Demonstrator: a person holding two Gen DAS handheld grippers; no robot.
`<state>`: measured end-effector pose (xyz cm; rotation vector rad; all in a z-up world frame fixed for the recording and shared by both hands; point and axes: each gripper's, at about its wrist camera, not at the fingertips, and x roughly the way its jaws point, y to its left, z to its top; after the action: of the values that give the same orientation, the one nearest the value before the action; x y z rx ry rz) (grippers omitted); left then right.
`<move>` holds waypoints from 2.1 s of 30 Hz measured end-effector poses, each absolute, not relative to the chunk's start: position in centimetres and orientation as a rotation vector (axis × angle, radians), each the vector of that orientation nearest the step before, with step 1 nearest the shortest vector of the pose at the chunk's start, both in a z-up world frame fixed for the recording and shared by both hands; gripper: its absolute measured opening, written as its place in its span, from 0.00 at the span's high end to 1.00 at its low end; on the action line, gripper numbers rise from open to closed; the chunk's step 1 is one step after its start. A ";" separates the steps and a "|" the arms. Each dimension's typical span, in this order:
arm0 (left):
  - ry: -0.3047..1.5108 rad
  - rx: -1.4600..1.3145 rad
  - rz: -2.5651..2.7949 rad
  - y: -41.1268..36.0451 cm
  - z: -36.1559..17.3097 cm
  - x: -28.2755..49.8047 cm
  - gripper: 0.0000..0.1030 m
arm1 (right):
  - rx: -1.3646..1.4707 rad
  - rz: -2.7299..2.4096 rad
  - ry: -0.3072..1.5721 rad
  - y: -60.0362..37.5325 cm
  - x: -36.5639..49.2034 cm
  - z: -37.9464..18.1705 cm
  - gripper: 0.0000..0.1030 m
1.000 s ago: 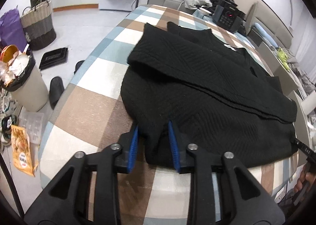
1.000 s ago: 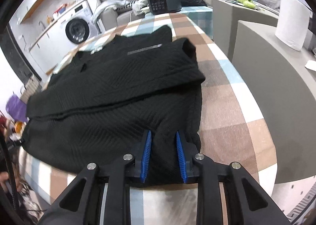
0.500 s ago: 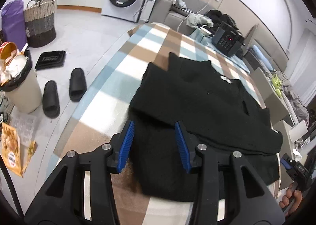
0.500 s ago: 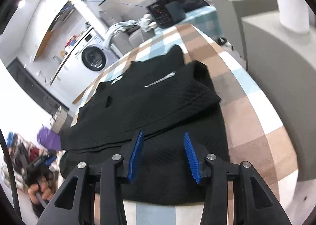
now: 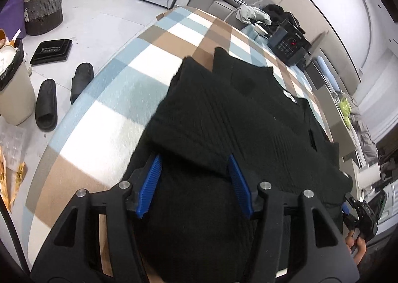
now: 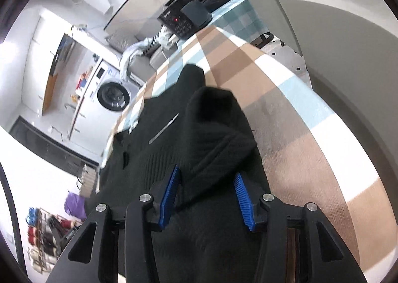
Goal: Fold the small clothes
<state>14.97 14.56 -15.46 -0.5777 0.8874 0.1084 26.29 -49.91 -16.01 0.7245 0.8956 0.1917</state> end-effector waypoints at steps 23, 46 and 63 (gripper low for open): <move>0.712 -0.604 0.124 16.0 -9.1 26.0 0.59 | 0.639 0.192 0.723 -47.8 37.8 -8.2 0.67; 0.817 -0.579 0.136 16.5 -11.2 22.5 0.49 | 0.680 0.211 0.893 -47.4 32.8 -11.2 0.55; 0.850 -0.683 0.032 12.8 -13.7 27.7 0.67 | 0.687 0.255 0.873 -42.3 38.1 -11.4 0.84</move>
<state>27.72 12.83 -13.69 -0.6828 0.8497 0.0319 38.14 -42.26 -11.35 0.6866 0.8727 0.2554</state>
